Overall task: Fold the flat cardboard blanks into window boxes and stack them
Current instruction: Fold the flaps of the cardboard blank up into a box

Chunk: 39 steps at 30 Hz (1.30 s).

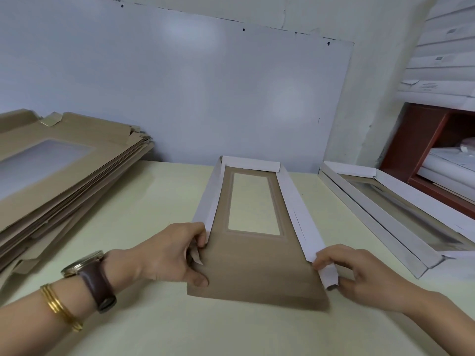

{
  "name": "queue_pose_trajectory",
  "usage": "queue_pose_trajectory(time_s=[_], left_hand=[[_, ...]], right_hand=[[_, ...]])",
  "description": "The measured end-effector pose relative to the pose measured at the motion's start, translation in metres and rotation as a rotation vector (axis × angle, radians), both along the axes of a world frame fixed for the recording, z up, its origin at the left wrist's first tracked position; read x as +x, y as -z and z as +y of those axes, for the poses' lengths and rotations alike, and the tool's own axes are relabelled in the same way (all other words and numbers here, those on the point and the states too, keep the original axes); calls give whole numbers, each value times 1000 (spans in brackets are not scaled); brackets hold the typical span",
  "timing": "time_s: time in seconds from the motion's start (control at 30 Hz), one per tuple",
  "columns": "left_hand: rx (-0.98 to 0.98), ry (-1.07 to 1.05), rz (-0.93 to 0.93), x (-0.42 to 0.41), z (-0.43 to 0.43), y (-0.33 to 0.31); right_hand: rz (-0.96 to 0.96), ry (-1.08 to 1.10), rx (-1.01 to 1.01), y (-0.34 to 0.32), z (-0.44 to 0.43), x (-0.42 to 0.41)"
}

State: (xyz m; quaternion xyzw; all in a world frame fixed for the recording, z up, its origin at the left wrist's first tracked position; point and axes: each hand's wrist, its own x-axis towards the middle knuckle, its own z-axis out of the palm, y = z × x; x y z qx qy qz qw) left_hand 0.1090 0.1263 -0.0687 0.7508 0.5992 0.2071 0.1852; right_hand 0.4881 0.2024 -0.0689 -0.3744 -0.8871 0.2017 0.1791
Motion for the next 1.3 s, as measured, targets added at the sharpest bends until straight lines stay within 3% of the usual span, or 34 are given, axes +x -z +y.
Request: queue_pose_trajectory(time_s=[0.37, 0.8, 1.07, 1.3], left_hand=[[235, -69, -21, -1, 24, 11], [109, -94, -51, -4, 36, 12], [194, -68, -41, -7, 37, 19], [247, -124, -54, -6, 39, 19]], right_hand=[[11, 81, -27, 1, 35, -11], [-22, 89, -45, -4, 55, -21], [-15, 78, -136, -10, 60, -18], [-31, 124, -101, -10, 62, -21]])
